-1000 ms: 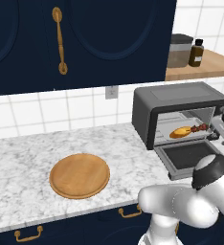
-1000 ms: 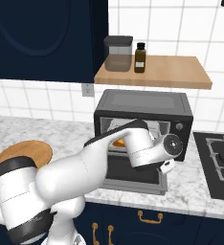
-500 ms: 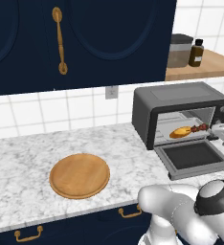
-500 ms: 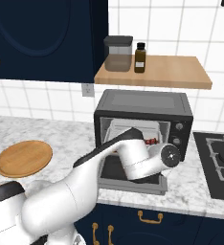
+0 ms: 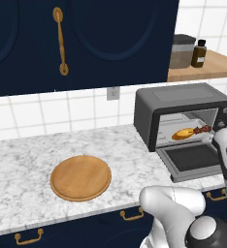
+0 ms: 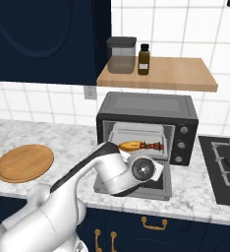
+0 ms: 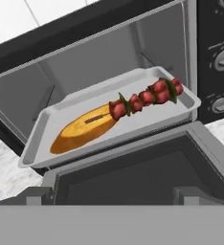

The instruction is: Pick up the kebab skewer and baguette bread, and place them inside the toaster oven. Close the toaster oven door and start by setting the timer.

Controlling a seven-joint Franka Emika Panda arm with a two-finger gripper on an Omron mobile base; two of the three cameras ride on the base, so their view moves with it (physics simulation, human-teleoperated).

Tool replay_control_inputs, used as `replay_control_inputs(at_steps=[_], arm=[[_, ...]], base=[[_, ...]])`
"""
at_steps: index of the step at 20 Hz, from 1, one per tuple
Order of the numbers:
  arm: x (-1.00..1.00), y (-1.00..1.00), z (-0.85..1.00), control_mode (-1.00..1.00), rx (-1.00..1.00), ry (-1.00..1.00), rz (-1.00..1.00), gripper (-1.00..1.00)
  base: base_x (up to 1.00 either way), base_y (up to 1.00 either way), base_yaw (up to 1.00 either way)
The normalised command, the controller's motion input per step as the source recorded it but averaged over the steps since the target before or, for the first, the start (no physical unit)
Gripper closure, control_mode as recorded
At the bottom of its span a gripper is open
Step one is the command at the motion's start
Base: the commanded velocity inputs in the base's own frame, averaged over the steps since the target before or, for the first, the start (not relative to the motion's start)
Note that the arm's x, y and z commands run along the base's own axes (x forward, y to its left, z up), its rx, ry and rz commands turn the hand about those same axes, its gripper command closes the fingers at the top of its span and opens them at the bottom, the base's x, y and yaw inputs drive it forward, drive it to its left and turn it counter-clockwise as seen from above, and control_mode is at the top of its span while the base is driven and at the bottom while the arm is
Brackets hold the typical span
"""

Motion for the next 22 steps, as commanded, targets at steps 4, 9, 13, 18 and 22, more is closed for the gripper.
replay_control_inputs(at_steps=[4,9,13,18,22], arm=[[0.05,0.0,-0.05,-1.0,-0.05,-0.12,0.06,-1.0],[0.0,0.0,0.02,-1.0,-0.04,-0.11,0.13,-1.0],[-0.05,0.16,0.09,-1.0,-0.16,-0.04,0.15,-1.0],[-0.26,0.19,0.0,-1.0,-0.27,0.0,0.15,-1.0],[-0.14,0.08,0.0,-1.0,-0.19,-0.01,0.11,-1.0]], base=[[0.0,0.0,0.0],[0.0,0.0,0.0],[0.0,0.0,0.0],[0.0,0.0,0.0],[0.0,0.0,0.0]])
